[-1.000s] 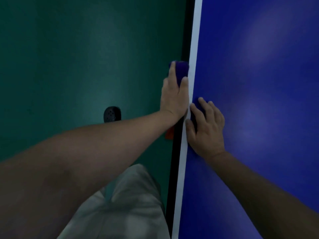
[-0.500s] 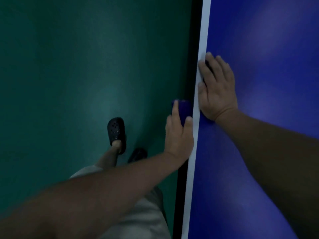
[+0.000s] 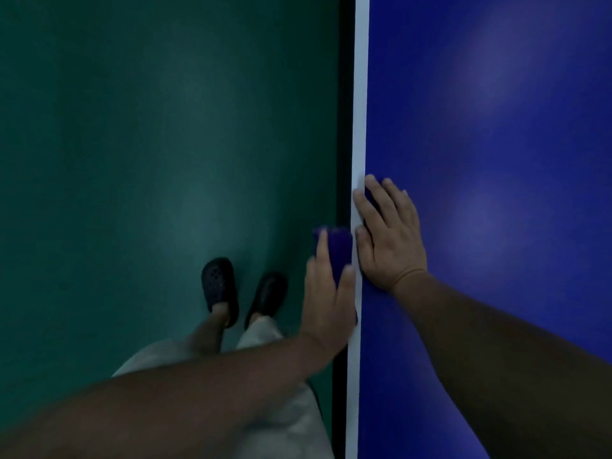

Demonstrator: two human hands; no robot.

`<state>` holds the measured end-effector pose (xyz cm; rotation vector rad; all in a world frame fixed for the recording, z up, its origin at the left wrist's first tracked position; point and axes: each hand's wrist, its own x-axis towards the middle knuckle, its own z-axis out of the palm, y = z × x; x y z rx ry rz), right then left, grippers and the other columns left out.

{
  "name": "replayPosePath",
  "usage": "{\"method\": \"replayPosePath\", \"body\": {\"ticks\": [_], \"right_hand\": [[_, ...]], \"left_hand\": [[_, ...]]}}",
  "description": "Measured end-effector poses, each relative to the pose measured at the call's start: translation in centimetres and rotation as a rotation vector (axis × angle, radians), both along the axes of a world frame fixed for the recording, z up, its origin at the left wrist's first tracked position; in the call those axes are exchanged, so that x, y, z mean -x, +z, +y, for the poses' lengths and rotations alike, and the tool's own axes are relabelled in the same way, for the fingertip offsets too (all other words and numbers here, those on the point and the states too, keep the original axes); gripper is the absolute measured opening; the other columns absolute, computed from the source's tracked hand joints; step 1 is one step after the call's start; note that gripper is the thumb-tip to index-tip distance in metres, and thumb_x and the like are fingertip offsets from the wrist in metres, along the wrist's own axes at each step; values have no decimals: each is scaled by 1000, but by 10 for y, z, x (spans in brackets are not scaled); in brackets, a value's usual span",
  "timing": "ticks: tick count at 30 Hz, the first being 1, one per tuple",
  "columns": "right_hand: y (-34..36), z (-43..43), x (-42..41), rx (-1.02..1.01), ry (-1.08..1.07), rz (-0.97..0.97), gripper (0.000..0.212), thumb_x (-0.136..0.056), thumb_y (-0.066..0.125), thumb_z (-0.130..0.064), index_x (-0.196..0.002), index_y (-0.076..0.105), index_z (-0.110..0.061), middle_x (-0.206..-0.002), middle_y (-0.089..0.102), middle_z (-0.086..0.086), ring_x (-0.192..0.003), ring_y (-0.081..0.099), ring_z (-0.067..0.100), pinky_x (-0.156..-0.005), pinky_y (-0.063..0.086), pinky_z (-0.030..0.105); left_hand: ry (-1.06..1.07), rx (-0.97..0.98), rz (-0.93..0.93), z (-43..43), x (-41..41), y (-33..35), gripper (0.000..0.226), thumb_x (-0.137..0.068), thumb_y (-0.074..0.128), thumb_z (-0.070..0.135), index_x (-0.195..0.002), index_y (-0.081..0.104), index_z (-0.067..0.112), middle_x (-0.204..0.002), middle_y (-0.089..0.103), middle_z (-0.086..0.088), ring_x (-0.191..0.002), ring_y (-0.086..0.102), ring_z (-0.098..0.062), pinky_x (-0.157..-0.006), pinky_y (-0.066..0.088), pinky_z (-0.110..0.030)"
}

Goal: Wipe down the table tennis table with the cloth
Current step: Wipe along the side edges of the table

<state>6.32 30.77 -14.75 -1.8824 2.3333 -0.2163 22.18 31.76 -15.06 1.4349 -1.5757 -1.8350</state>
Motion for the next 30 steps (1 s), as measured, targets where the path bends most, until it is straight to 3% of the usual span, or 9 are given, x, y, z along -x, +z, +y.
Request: {"method": "replayPosePath", "body": {"ticks": [3, 7, 11, 14, 16, 20, 24, 27, 30], "right_hand": [[1, -1, 0, -15, 3, -4, 55, -102, 37, -30, -154, 35, -15, -163, 30, 9, -152, 22, 30, -123, 18, 53], [-1, -1, 0, 7, -7, -12, 53, -102, 38, -31, -153, 36, -15, -163, 31, 9, -152, 22, 29, -124, 16, 50], [-4, 1, 1, 32, -6, -30, 51, -101, 43, -28, -151, 39, -14, -163, 31, 7, -153, 22, 28, -124, 17, 50], [-5, 1, 2, 19, -16, -44, 51, -101, 43, -28, -150, 39, -15, -164, 28, 4, -154, 20, 26, -125, 15, 49], [-1, 1, 1, 9, -17, -57, 52, -101, 44, -28, -151, 39, -16, -164, 28, 4, -154, 20, 26, -124, 16, 50], [8, -3, 0, -51, -43, -91, 53, -100, 44, -29, -152, 37, -18, -163, 29, 4, -153, 21, 26, -124, 16, 49], [21, -15, 3, -83, -79, -165, 47, -100, 48, -32, -143, 48, -13, -154, 44, 9, -145, 37, 30, -117, 30, 52], [29, -50, 21, -37, -75, -186, 40, -100, 50, -31, -131, 58, -7, -143, 53, 13, -133, 48, 31, -114, 34, 45], [29, -113, 53, 22, -59, -165, 39, -101, 53, -26, -129, 61, -1, -144, 53, 17, -134, 49, 35, -117, 31, 44]], "left_hand": [[-45, -51, 3, 14, -12, 8, 59, -100, 35, 58, -146, -1, 62, -130, 25, 43, -122, 33, 21, -97, 22, 1], [4, -37, 22, -35, 17, 0, 63, -100, 39, 47, -156, 12, 42, -133, 33, 22, -117, 31, 25, -94, 20, 4], [53, 26, -33, -129, 77, -7, 63, -101, 37, 46, -158, 10, 40, -129, 35, 7, -107, 42, 2, -87, 28, -7], [73, 55, -12, -166, 98, -8, 62, -104, 38, 41, -159, 10, 36, -125, 37, 2, -109, 47, -11, -93, 34, -25], [22, 54, -7, -155, 87, -8, 62, -105, 37, 42, -158, 6, 39, -128, 38, 2, -112, 46, -8, -95, 35, -25], [-79, -44, -14, -94, 40, -4, 68, -101, 39, 46, -159, 6, 37, -131, 43, 4, -113, 44, 13, -93, 32, -7], [-86, -106, -25, -88, 38, 1, 64, -101, 38, 44, -157, 9, 37, -134, 39, 7, -112, 34, 29, -89, 24, 7], [-53, -129, -58, -126, 63, 0, 64, -101, 38, 43, -158, 9, 37, -133, 37, 7, -110, 34, 28, -89, 24, 5], [-23, -88, -84, -190, 100, -2, 65, -102, 38, 42, -160, 9, 32, -133, 38, 2, -107, 42, 7, -97, 28, -14]]}}
